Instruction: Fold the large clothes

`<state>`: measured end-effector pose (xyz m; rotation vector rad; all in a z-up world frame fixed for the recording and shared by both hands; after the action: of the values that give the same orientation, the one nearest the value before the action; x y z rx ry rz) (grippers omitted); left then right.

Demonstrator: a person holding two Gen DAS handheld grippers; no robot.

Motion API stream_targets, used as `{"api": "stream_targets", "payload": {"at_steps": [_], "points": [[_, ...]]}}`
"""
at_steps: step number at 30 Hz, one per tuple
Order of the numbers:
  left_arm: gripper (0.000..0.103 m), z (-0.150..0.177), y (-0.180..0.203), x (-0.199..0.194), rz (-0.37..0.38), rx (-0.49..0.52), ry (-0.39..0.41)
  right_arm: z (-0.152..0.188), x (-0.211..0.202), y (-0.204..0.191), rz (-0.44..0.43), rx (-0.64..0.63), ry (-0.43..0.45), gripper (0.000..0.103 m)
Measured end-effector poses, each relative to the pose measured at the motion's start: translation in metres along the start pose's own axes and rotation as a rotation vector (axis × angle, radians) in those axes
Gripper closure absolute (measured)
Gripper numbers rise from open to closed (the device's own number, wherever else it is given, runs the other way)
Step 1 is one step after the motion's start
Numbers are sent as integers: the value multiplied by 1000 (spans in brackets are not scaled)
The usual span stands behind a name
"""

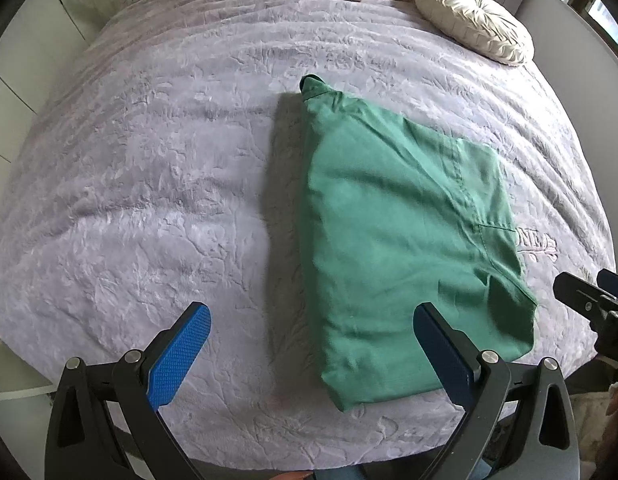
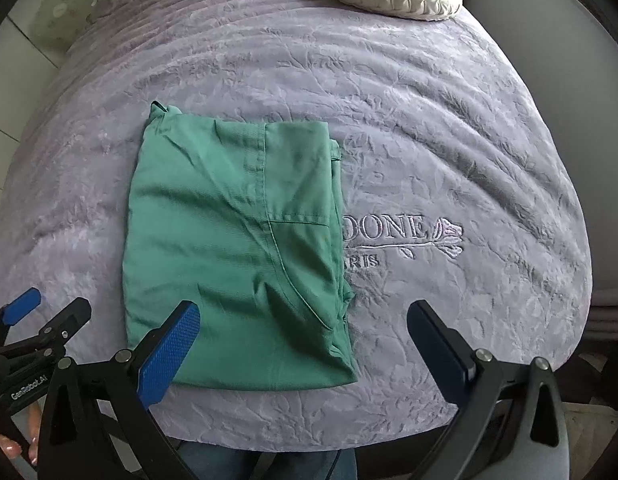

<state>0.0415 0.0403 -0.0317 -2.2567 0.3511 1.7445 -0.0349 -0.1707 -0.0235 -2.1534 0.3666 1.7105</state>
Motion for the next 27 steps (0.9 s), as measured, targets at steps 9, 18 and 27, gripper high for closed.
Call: {"api": "stream_targets", "payload": {"at_steps": [9,18,27], "points": [[1,1,3,-5,-5,14,12,0,-1,-2,3,7,-1,0],[1,0,1,-6,-13,7,8,-3,-2,-4,4,0,-1,0],[1,0,1,-6,-16,6,10,-3,-1,-4,3,-3,-6,0]]}}
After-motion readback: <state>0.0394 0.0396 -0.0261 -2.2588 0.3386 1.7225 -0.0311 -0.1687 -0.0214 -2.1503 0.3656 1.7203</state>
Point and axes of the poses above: each gripper's, at about its wrist camera, not at the fingertips, and x roughly the way its jaws point, y to its right, z to its underside, the point moved 6 cm from there along x, roughly the way its jaws point, and after that the axes turned 4 degrees about -z, right-handed, at the moved point
